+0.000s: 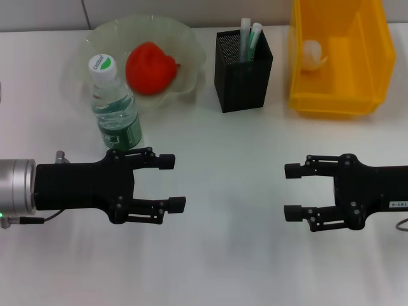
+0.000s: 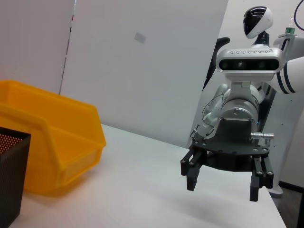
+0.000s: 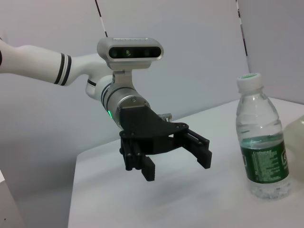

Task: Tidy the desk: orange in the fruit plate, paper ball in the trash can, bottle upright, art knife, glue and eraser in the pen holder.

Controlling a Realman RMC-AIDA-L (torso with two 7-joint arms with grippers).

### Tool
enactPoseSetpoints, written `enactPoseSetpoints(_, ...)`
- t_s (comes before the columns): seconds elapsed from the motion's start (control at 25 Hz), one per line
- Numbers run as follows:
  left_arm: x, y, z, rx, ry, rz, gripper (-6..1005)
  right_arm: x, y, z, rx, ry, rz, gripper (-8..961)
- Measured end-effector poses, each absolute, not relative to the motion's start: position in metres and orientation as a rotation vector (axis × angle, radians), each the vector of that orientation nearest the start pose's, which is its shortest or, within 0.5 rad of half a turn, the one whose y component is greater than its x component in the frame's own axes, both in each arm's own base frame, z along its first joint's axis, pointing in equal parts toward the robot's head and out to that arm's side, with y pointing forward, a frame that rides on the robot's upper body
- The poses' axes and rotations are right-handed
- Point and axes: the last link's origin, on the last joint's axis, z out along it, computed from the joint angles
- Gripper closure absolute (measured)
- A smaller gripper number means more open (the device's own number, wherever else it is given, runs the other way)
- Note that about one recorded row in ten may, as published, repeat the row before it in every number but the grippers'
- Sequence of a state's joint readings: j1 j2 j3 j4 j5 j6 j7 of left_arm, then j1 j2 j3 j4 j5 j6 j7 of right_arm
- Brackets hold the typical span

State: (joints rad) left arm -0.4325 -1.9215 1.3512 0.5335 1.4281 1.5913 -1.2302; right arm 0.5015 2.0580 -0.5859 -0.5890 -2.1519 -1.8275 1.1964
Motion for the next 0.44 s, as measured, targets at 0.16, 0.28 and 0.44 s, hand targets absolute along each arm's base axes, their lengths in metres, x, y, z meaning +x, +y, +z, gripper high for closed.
enactPoseSetpoints(0.16,-0.2632,0.2880,-0.0106,-2.944,-0.465,-0.834,157,0.2716,0.2810,0.0002,-2.941,0.464,0.805,166)
enactPoseSetpoints(0.28,-0.2632,0.2879,-0.0109,-2.944,-0.466,-0.835,157,0.2712,0.2808,-0.0006,-2.941,0.464,0.808,166)
enactPoseSetpoints(0.44,-0.2638,0.2867,-0.0113,-2.944,-0.473,-0.838,157,0.2710,0.2806,-0.0008,-2.941,0.462,0.810,166)
